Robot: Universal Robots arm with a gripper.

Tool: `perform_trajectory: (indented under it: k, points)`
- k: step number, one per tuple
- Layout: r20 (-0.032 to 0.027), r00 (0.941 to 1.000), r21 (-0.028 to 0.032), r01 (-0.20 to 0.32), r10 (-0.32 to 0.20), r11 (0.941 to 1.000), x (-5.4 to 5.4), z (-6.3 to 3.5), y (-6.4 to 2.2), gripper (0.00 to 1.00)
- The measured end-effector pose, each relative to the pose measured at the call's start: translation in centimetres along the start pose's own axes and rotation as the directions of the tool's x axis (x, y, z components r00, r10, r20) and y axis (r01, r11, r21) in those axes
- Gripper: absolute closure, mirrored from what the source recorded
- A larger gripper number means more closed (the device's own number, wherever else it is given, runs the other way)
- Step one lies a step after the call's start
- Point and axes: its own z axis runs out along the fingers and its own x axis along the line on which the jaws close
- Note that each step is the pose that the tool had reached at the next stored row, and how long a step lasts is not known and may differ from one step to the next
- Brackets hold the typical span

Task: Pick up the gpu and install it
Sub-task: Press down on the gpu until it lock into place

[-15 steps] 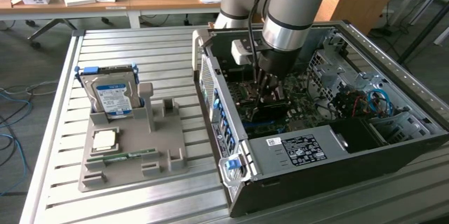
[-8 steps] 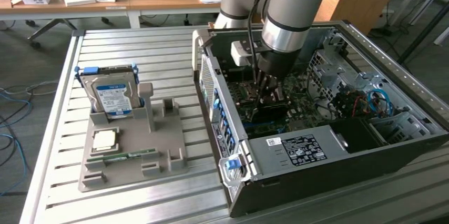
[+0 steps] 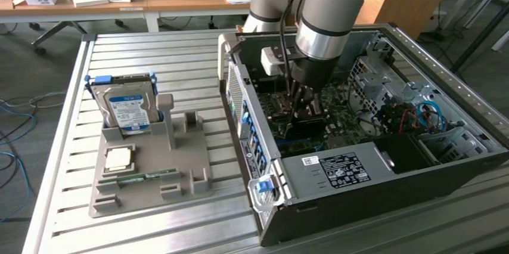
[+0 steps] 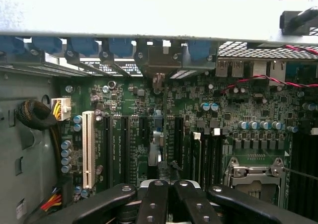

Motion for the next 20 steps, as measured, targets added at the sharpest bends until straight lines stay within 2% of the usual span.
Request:
perform_trajectory:
  k: [6, 9, 11, 20]
  points:
    - [0.0002, 1.0, 0.0001, 0.0, 0.0, 1.0, 0.0, -0.04, 0.0, 0.89]
    - [0.0026, 1.0, 0.0011, 0.0, 0.0, 1.0, 0.0, -0.26, 0.0, 0.89]
    - [0.0002, 1.0, 0.0001, 0.0, 0.0, 1.0, 0.0, -0.67, 0.0, 0.89]
    - [0.0002, 1.0, 0.0001, 0.0, 0.0, 1.0, -0.1, -2.65, -0.02, 0.89]
